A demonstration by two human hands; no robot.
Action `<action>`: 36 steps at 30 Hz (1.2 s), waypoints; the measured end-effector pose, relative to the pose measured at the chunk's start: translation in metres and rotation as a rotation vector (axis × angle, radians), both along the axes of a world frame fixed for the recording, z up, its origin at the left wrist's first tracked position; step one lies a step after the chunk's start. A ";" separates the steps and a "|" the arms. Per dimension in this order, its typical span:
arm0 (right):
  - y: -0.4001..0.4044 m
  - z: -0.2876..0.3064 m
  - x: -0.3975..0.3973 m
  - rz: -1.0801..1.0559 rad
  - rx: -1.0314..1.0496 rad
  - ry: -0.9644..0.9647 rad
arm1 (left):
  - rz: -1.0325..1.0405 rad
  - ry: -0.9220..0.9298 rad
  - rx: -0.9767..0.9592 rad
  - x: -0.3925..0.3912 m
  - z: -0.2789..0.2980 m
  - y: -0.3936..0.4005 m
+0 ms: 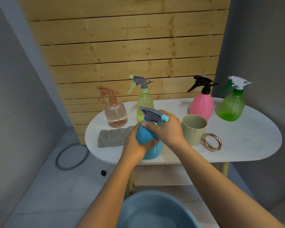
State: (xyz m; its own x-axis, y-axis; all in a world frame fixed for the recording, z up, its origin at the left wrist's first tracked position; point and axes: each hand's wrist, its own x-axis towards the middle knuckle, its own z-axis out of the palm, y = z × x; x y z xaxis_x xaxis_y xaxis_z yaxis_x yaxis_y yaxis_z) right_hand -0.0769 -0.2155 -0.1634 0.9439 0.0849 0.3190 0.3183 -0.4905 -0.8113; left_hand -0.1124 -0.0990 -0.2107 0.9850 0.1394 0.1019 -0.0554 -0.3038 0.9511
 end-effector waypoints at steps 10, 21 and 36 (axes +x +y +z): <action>-0.010 0.016 0.003 0.052 0.039 0.100 | 0.034 -0.177 -0.074 -0.002 0.004 -0.004; -0.053 0.031 0.003 0.561 0.207 0.472 | 0.107 -0.168 -0.141 0.010 0.010 0.000; -0.032 -0.013 0.026 0.456 0.304 0.375 | 0.143 -0.201 -0.099 0.017 0.005 -0.003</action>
State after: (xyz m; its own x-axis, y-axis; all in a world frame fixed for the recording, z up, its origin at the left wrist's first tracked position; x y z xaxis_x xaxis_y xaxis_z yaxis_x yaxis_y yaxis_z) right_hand -0.0505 -0.2477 -0.1759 0.8862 0.4607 0.0488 0.1093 -0.1055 -0.9884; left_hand -0.0954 -0.1024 -0.2053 0.9159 0.2946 0.2727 -0.2098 -0.2279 0.9508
